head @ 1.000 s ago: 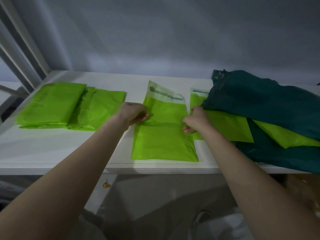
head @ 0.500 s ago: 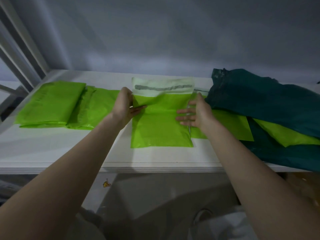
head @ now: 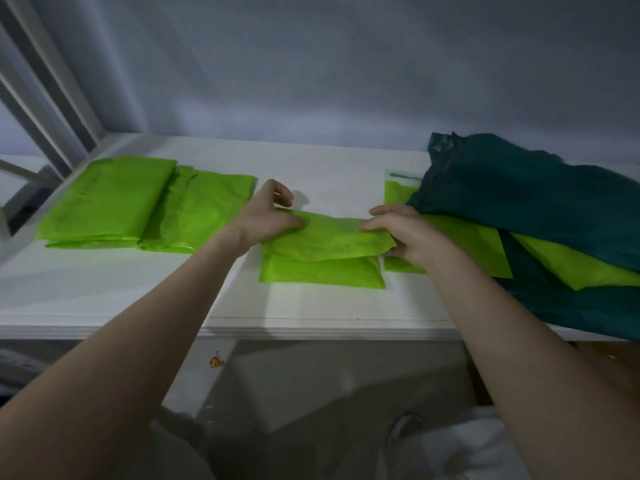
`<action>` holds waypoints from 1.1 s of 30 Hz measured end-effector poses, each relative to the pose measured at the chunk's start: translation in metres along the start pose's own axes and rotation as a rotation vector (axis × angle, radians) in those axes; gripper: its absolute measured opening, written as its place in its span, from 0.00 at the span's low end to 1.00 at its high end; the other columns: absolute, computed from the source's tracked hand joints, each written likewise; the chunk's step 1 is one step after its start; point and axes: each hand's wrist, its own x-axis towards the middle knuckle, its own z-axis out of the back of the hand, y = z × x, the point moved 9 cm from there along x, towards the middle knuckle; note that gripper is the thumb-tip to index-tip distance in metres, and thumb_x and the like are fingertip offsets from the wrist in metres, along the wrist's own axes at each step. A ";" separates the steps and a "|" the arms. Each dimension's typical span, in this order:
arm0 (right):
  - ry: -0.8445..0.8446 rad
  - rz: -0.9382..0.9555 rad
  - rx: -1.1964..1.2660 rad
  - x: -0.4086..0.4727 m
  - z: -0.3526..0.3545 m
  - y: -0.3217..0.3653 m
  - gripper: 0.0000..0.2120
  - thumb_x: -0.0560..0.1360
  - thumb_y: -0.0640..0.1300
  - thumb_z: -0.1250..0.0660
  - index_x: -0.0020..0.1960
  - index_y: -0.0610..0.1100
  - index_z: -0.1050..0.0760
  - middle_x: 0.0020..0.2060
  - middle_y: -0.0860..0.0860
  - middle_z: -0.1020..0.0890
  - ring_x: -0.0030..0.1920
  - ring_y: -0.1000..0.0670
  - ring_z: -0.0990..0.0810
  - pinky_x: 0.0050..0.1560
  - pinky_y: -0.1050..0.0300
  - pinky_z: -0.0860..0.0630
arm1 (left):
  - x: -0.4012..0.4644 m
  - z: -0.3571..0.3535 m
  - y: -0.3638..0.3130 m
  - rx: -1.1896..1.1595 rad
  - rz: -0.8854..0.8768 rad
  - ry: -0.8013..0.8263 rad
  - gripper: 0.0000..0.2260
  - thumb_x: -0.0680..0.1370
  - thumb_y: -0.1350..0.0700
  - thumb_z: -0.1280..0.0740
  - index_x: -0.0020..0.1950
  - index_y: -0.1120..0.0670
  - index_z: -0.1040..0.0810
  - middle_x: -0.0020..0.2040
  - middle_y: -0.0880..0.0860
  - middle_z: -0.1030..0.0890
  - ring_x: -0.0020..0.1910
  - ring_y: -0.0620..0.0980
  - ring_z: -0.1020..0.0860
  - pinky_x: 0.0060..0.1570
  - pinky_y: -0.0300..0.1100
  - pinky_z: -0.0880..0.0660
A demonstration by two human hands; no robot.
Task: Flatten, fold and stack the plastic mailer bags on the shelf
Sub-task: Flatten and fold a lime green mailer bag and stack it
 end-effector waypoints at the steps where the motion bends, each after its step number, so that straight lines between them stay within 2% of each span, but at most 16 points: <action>1: -0.006 0.011 -0.008 0.001 0.000 0.000 0.17 0.70 0.32 0.30 0.55 0.43 0.29 0.43 0.47 0.23 0.38 0.51 0.23 0.29 0.61 0.23 | 0.000 0.003 0.000 0.069 -0.019 -0.030 0.16 0.71 0.63 0.29 0.55 0.55 0.30 0.50 0.49 0.26 0.50 0.47 0.27 0.43 0.32 0.31; 4: -0.006 0.043 -0.010 0.002 -0.002 0.000 0.17 0.69 0.30 0.30 0.54 0.42 0.28 0.43 0.44 0.22 0.38 0.50 0.22 0.36 0.58 0.25 | -0.003 0.015 0.001 0.307 -0.045 -0.134 0.21 0.73 0.58 0.30 0.63 0.58 0.32 0.61 0.56 0.30 0.59 0.52 0.29 0.56 0.39 0.33; 7: -0.033 0.085 -0.050 0.000 0.000 0.000 0.18 0.69 0.31 0.30 0.56 0.41 0.28 0.51 0.42 0.23 0.44 0.46 0.22 0.39 0.56 0.25 | -0.009 0.029 0.013 0.379 0.086 -0.217 0.23 0.74 0.51 0.32 0.64 0.59 0.33 0.62 0.60 0.30 0.58 0.58 0.26 0.60 0.45 0.30; 10: -0.080 0.112 -0.074 -0.001 0.001 -0.001 0.17 0.69 0.32 0.29 0.56 0.42 0.27 0.52 0.42 0.23 0.47 0.46 0.22 0.40 0.56 0.24 | -0.015 0.031 0.030 0.260 0.275 -0.160 0.18 0.75 0.45 0.35 0.54 0.58 0.29 0.49 0.58 0.22 0.48 0.58 0.20 0.52 0.50 0.23; 12: -0.107 0.135 -0.098 -0.001 0.001 -0.003 0.17 0.68 0.33 0.29 0.54 0.43 0.27 0.50 0.43 0.23 0.46 0.47 0.23 0.43 0.55 0.25 | -0.021 0.025 0.034 0.185 0.322 -0.091 0.14 0.76 0.46 0.37 0.43 0.57 0.28 0.46 0.60 0.20 0.44 0.58 0.19 0.50 0.51 0.21; 14: -0.136 0.167 -0.138 -0.003 0.001 -0.003 0.17 0.69 0.34 0.29 0.56 0.42 0.27 0.46 0.47 0.24 0.45 0.49 0.24 0.44 0.57 0.27 | -0.023 0.022 0.034 0.197 0.299 -0.087 0.12 0.77 0.50 0.37 0.39 0.57 0.27 0.44 0.61 0.20 0.41 0.58 0.20 0.49 0.51 0.21; 16: -0.162 0.212 -0.166 -0.005 0.000 -0.002 0.18 0.70 0.35 0.29 0.58 0.41 0.27 0.44 0.48 0.27 0.43 0.51 0.26 0.40 0.61 0.29 | -0.024 0.025 0.033 0.194 0.265 -0.139 0.09 0.77 0.53 0.36 0.47 0.58 0.25 0.42 0.58 0.22 0.39 0.58 0.21 0.48 0.51 0.21; 17: -0.171 0.237 -0.173 -0.007 0.000 -0.002 0.18 0.70 0.36 0.29 0.58 0.41 0.27 0.45 0.48 0.27 0.44 0.51 0.27 0.37 0.64 0.31 | -0.023 0.028 0.032 0.199 0.243 -0.168 0.10 0.77 0.53 0.36 0.52 0.59 0.25 0.43 0.57 0.22 0.42 0.58 0.21 0.49 0.51 0.21; 19: -0.194 0.281 -0.185 -0.008 -0.001 -0.001 0.15 0.70 0.36 0.29 0.55 0.43 0.27 0.47 0.47 0.28 0.47 0.51 0.28 0.35 0.66 0.33 | -0.022 0.030 0.029 0.251 0.205 -0.207 0.11 0.78 0.52 0.36 0.56 0.58 0.25 0.49 0.58 0.21 0.49 0.59 0.21 0.51 0.48 0.23; 21: -0.221 0.315 -0.195 -0.010 -0.001 -0.001 0.14 0.70 0.36 0.29 0.52 0.45 0.28 0.43 0.50 0.29 0.46 0.51 0.29 0.35 0.66 0.34 | -0.022 0.030 0.025 0.324 0.163 -0.236 0.13 0.79 0.51 0.38 0.57 0.59 0.26 0.54 0.60 0.21 0.54 0.59 0.24 0.51 0.45 0.28; 23: -0.234 0.343 -0.200 -0.012 -0.002 0.000 0.14 0.69 0.36 0.29 0.51 0.44 0.28 0.37 0.54 0.32 0.42 0.53 0.30 0.32 0.67 0.35 | -0.022 0.029 0.022 0.365 0.126 -0.259 0.14 0.79 0.51 0.39 0.58 0.60 0.26 0.55 0.60 0.21 0.56 0.59 0.25 0.51 0.45 0.31; 25: -0.229 0.363 -0.221 -0.013 -0.003 0.001 0.14 0.69 0.35 0.29 0.50 0.45 0.29 0.34 0.55 0.35 0.34 0.56 0.33 0.28 0.70 0.38 | -0.023 0.028 0.021 0.372 0.108 -0.274 0.14 0.80 0.51 0.39 0.57 0.60 0.27 0.55 0.61 0.21 0.55 0.59 0.25 0.50 0.45 0.32; 27: -0.226 0.376 -0.244 -0.013 -0.003 0.001 0.14 0.69 0.35 0.29 0.50 0.45 0.30 0.32 0.56 0.36 0.31 0.58 0.36 0.25 0.70 0.38 | -0.023 0.026 0.023 0.386 0.096 -0.278 0.13 0.80 0.52 0.39 0.57 0.61 0.27 0.54 0.61 0.21 0.54 0.60 0.25 0.48 0.45 0.32; 33: -0.245 0.383 -0.293 -0.014 -0.001 0.001 0.14 0.69 0.35 0.29 0.49 0.45 0.30 0.33 0.57 0.36 0.31 0.58 0.35 0.25 0.71 0.36 | -0.023 0.022 0.027 0.402 0.043 -0.277 0.08 0.79 0.59 0.39 0.56 0.60 0.31 0.49 0.63 0.20 0.48 0.62 0.23 0.45 0.47 0.30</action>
